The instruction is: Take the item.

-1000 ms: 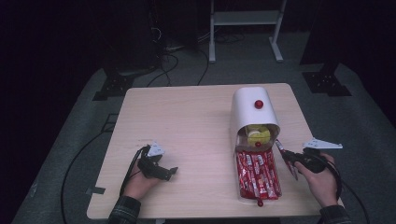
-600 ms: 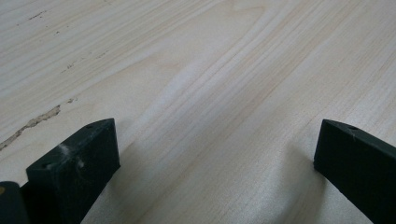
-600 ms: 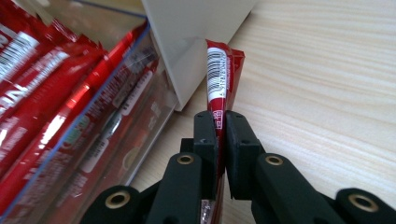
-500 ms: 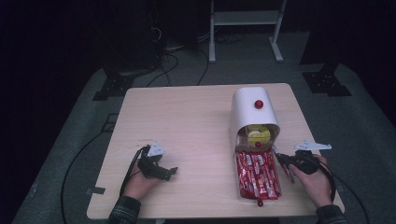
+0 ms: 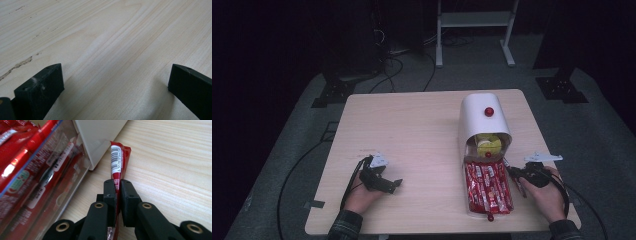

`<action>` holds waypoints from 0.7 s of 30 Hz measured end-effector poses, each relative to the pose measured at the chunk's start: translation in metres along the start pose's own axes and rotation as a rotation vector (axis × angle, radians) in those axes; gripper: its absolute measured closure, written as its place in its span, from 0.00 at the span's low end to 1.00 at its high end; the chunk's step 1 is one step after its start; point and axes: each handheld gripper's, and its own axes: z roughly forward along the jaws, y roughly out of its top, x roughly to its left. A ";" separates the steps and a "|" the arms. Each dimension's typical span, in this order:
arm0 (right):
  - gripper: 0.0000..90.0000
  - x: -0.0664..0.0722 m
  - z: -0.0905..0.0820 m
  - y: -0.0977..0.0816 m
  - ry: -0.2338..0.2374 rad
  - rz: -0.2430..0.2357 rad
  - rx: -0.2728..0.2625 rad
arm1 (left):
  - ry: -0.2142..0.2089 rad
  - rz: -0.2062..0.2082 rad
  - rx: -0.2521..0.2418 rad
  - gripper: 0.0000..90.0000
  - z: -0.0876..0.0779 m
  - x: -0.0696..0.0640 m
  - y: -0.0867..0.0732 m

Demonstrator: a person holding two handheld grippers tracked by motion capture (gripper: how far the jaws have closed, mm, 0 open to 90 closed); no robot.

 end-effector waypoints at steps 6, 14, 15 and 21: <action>0.87 0.000 0.002 -0.001 0.002 -0.004 0.005 | 0.000 0.000 0.000 0.00 0.000 0.000 0.000; 0.75 0.000 -0.003 0.000 0.024 0.002 -0.030 | 0.000 0.000 0.000 0.00 0.000 0.000 0.000; 0.73 0.000 -0.003 0.000 0.023 0.003 -0.035 | 0.000 0.000 0.000 0.00 0.000 0.000 0.000; 0.58 -0.001 -0.011 0.002 -0.002 -0.011 -0.080 | 0.000 0.000 0.000 0.00 0.000 0.000 0.000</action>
